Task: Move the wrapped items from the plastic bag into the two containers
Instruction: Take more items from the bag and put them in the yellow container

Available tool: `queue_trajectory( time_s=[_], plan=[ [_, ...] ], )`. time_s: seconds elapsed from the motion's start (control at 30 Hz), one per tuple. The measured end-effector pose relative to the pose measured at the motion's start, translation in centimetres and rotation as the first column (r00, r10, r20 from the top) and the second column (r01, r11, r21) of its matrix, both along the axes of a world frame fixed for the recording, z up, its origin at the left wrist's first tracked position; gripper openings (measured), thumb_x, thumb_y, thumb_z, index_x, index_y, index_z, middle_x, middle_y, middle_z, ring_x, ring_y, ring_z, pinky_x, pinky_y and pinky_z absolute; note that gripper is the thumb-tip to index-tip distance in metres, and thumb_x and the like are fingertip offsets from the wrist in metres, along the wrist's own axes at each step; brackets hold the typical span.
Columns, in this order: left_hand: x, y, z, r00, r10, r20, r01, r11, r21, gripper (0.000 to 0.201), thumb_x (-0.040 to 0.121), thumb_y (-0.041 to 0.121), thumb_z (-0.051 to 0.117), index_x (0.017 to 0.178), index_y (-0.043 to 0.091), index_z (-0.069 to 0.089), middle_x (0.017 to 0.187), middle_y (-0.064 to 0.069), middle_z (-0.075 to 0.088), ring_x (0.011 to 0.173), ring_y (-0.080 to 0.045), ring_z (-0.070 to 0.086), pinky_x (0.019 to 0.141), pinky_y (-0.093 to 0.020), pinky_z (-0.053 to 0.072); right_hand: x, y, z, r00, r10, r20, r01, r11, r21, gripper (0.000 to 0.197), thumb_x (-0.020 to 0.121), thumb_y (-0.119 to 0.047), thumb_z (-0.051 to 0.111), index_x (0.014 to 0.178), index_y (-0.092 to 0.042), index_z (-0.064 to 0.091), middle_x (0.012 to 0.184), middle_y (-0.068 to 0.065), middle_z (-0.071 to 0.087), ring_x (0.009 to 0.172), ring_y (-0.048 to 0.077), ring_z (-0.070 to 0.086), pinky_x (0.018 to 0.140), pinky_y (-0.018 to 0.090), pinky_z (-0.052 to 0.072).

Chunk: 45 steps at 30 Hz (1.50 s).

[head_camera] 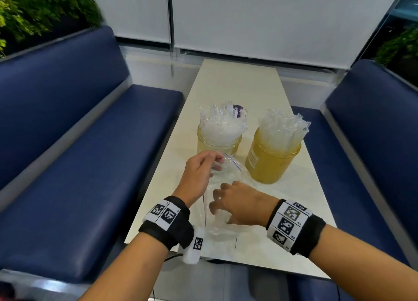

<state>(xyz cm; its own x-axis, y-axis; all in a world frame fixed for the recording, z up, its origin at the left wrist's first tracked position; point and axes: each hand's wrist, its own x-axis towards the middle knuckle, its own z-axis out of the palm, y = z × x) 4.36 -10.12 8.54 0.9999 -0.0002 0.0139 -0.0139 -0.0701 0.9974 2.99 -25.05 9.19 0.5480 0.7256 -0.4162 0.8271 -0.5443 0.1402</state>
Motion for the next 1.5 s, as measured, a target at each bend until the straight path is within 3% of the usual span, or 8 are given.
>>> queue_trajectory(
  time_s=[0.3,0.53,0.8,0.87,1.1,1.27,1.33,1.5],
  plan=[
    [0.3,0.0,0.1,1.000,0.009,0.012,-0.008,1.000,-0.018,0.033,0.107,0.021,0.044,0.106,0.007,0.073,0.105,-0.007,0.074,0.097,-0.030,0.071,0.079,-0.035,0.054,0.0,-0.3,-0.5,0.992,-0.082,-0.097,0.082,0.997,0.005,0.046,0.095,0.000,0.053,0.133,-0.024,0.053,0.124,0.008,0.053,0.104,0.032,0.057,0.076,0.043,0.053],
    [-0.1,0.5,0.0,0.999,-0.001,0.043,0.002,1.000,-0.017,0.031,0.108,0.021,0.044,0.114,0.012,0.073,0.110,-0.007,0.074,0.101,-0.031,0.070,0.081,-0.036,0.054,1.9,-0.5,1.3,0.958,-0.233,-0.169,0.268,0.937,0.224,0.032,0.100,-0.021,0.058,0.131,-0.022,0.056,0.126,0.005,0.058,0.105,0.030,0.063,0.088,0.043,0.052],
    [-0.4,1.8,-0.7,0.959,-0.172,0.225,0.176,0.984,0.001,0.102,0.066,0.094,0.053,0.130,0.015,0.065,0.120,-0.002,0.066,0.112,-0.023,0.064,0.094,-0.037,0.053,2.6,-1.6,7.1,0.875,-0.339,-0.347,0.482,0.688,0.543,0.012,0.096,-0.019,0.065,0.108,-0.020,0.068,0.104,-0.007,0.066,0.090,0.010,0.062,0.082,0.029,0.047],
    [-0.6,1.8,-0.7,0.951,-0.207,0.231,0.199,0.978,0.054,0.092,0.063,0.088,0.066,0.125,0.019,0.066,0.120,0.002,0.064,0.112,-0.018,0.063,0.089,-0.034,0.055,2.8,-1.8,8.3,0.840,-0.339,-0.424,0.539,0.615,0.576,0.013,0.096,-0.021,0.066,0.109,-0.019,0.069,0.098,-0.012,0.065,0.081,-0.002,0.062,0.077,0.024,0.049],
    [-1.0,-0.1,-0.6,0.966,-0.137,0.220,0.087,0.971,0.221,0.069,0.061,0.046,0.096,0.122,0.032,0.065,0.121,0.016,0.065,0.112,-0.003,0.062,0.095,-0.034,0.056,2.0,-0.2,12.4,0.765,-0.279,-0.580,0.643,0.369,0.671,0.009,0.096,-0.023,0.065,0.105,-0.023,0.068,0.102,-0.003,0.068,0.085,0.018,0.073,0.075,0.037,0.064],
    [-0.6,-1.4,-0.2,0.979,-0.002,0.204,-0.025,0.991,0.134,0.016,0.084,0.033,0.081,0.092,0.023,0.071,0.087,0.003,0.075,0.079,-0.012,0.070,0.075,-0.038,0.058,1.6,0.8,13.7,0.843,-0.338,-0.418,0.533,0.429,0.729,0.026,0.094,-0.038,0.067,0.115,-0.023,0.066,0.110,-0.004,0.068,0.088,0.014,0.072,0.080,0.042,0.062],
    [-0.5,-1.7,-0.4,0.981,0.025,0.194,-0.049,0.992,0.116,0.029,0.088,0.039,0.073,0.081,0.012,0.068,0.073,-0.008,0.069,0.065,-0.023,0.063,0.065,-0.045,0.053,1.6,0.8,14.0,0.872,-0.388,-0.298,0.461,0.448,0.766,0.048,0.085,-0.051,0.074,0.123,-0.026,0.059,0.112,-0.007,0.067,0.087,0.010,0.068,0.082,0.040,0.060],
    [-0.6,-1.8,-0.7,0.979,0.010,0.203,-0.047,0.982,0.181,0.036,0.097,0.033,0.067,0.082,0.000,0.069,0.080,-0.018,0.069,0.069,-0.024,0.065,0.064,-0.036,0.050,1.6,1.9,15.8,0.941,-0.311,-0.131,0.157,0.062,0.986,0.051,0.093,-0.042,0.068,0.137,-0.023,0.049,0.127,-0.009,0.062,0.116,0.003,0.058,0.094,0.029,0.053]
  ],
)
